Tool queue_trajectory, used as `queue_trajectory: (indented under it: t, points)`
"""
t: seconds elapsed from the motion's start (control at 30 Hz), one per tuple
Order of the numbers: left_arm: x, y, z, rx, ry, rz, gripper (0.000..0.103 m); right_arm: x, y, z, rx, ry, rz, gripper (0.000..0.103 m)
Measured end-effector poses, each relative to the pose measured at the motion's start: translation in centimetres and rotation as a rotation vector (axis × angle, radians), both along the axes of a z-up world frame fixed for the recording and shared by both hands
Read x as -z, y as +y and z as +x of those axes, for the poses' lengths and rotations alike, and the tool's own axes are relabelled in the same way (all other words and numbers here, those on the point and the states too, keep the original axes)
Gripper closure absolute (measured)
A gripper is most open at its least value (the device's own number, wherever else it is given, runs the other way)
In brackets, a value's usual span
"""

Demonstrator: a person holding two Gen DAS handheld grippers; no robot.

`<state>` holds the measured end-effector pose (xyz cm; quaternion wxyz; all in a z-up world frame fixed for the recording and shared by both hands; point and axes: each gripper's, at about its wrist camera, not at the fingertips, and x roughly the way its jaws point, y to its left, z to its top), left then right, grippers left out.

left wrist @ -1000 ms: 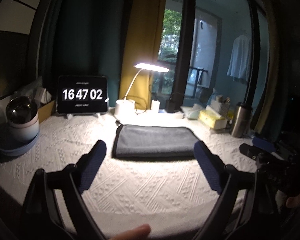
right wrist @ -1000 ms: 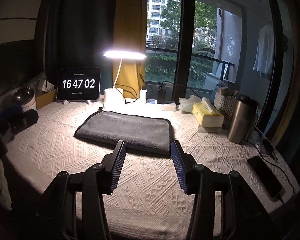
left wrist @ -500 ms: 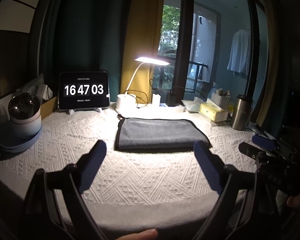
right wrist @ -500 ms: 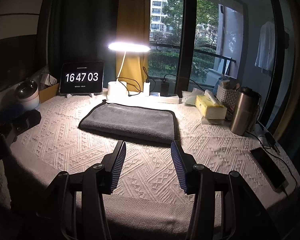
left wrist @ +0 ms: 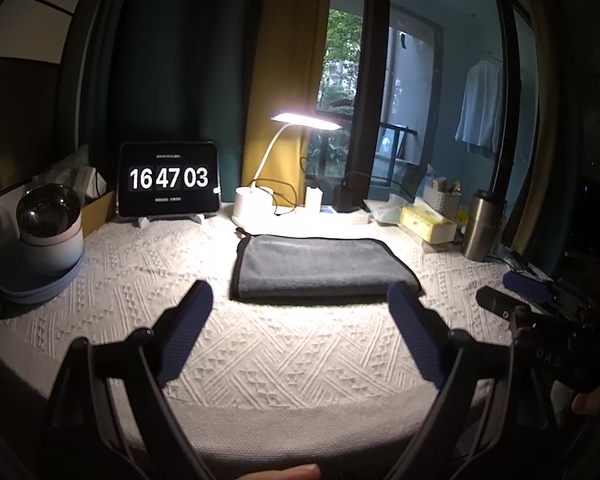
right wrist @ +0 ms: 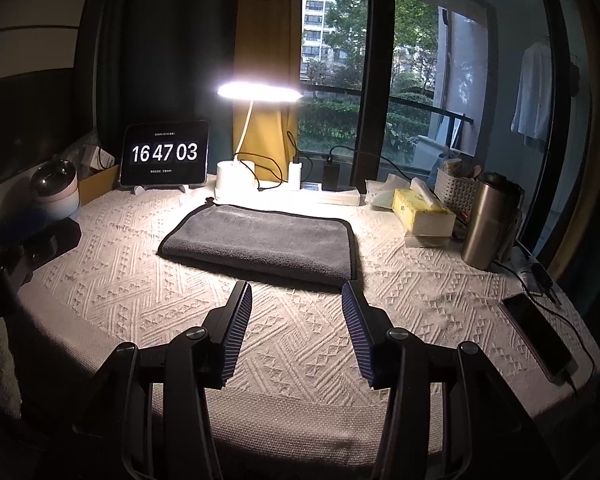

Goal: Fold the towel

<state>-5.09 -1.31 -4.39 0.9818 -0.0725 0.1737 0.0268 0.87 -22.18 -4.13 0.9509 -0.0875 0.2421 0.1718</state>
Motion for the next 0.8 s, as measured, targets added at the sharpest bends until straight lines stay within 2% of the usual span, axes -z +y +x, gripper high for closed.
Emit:
queue_trajectory:
  t: [0.8]
  points:
    - [0.42,0.22,0.25,-0.007,0.008,-0.005,0.013,0.2,0.14,0.46,0.0,0.006,-0.001,0.054]
